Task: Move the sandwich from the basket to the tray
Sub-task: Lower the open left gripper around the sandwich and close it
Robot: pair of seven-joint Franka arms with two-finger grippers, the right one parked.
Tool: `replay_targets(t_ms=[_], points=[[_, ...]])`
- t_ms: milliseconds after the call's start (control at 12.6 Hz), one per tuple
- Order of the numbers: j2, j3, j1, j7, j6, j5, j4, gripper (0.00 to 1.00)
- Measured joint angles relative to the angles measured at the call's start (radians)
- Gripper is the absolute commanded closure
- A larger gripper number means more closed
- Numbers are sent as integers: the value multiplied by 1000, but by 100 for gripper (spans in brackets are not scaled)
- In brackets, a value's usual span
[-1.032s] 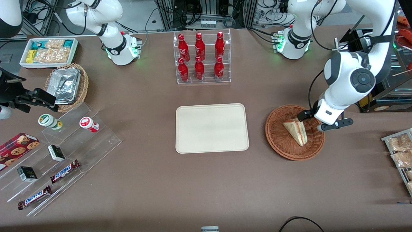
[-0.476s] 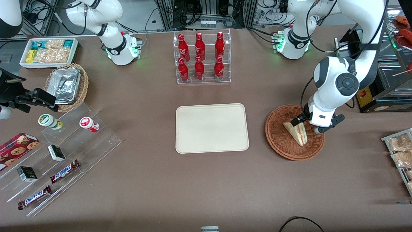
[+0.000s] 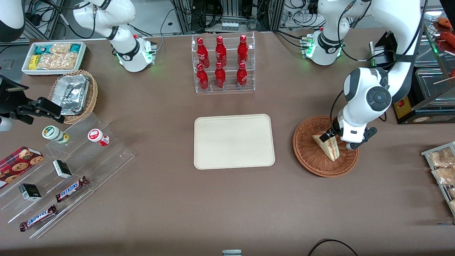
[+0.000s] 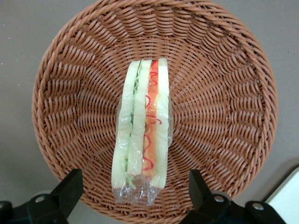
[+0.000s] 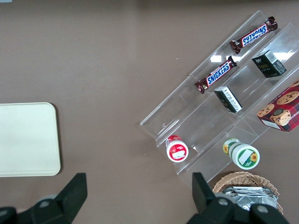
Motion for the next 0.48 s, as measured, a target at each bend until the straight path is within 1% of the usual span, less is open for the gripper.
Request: replay_targets(t_ms=[238,317,397,476], points=[[36,0,0,-1,60,0,-11,0],[50,0,0,-2,79,0,-15,1],[61,0,0,-2,93,0,-18,11],[69,0,0,-2,100,0,-19,32]])
